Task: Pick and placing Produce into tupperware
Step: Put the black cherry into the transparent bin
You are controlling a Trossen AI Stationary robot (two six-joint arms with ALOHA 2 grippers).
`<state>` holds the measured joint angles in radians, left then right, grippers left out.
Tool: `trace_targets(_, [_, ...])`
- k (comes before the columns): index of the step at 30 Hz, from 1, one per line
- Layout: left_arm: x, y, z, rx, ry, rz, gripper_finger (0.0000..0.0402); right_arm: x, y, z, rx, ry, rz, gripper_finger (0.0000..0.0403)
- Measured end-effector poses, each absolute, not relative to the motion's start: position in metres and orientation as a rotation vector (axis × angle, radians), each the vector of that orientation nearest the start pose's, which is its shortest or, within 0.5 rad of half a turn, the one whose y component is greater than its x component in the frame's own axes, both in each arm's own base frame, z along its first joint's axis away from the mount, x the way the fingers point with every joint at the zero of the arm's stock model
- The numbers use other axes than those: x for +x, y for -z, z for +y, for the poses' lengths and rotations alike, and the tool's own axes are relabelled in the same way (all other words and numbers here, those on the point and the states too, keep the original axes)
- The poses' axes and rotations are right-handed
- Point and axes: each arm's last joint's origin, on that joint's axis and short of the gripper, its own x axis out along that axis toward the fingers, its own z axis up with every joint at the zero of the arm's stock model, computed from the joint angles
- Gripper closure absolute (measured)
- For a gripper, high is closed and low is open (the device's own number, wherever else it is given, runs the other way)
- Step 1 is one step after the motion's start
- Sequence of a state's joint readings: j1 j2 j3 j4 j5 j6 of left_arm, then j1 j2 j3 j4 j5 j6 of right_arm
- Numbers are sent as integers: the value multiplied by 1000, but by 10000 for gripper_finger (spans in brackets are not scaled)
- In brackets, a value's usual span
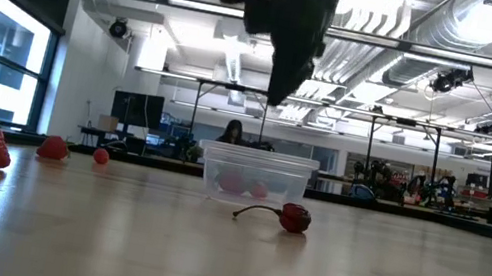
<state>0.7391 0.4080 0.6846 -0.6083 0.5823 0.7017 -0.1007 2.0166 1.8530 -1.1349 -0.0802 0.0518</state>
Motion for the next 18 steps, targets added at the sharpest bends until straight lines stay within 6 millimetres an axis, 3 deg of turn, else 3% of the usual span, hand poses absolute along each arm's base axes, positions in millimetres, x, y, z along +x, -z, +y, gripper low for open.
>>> trace_targets(8, [73, -303, 45, 492, -56, 302, 373, 395, -300, 11, 167, 175, 1406, 247])
trace_targets(18, [73, -303, 45, 492, -57, 302, 373, 370, -305, 87, 133, 244, 1520, 247])
